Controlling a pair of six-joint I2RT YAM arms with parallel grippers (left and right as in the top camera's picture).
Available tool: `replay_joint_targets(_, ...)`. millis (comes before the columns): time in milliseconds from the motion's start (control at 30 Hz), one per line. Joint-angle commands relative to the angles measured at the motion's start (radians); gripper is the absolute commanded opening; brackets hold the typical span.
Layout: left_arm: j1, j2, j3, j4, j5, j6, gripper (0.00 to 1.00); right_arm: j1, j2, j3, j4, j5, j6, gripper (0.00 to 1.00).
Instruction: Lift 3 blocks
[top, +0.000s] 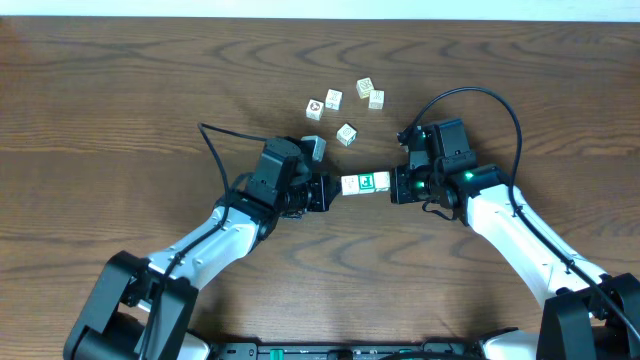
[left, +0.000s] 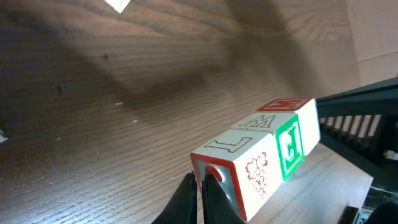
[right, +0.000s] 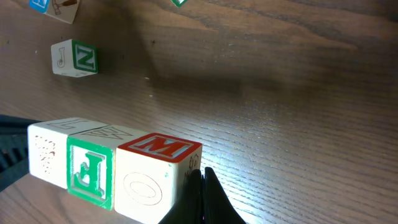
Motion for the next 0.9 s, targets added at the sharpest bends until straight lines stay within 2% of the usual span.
replay_joint_targets(0,-0.043,0.021,0.056,0.026,0.087,0.006,0.08,0.062,0.002,0.026,0.011,-0.208,0.012,0.01)
replay_joint_targets(867,-0.043,0.063,0.047,0.018,0.068,0.006,0.07,0.064,0.047,0.023,0.011,-0.208,0.012,0.01)
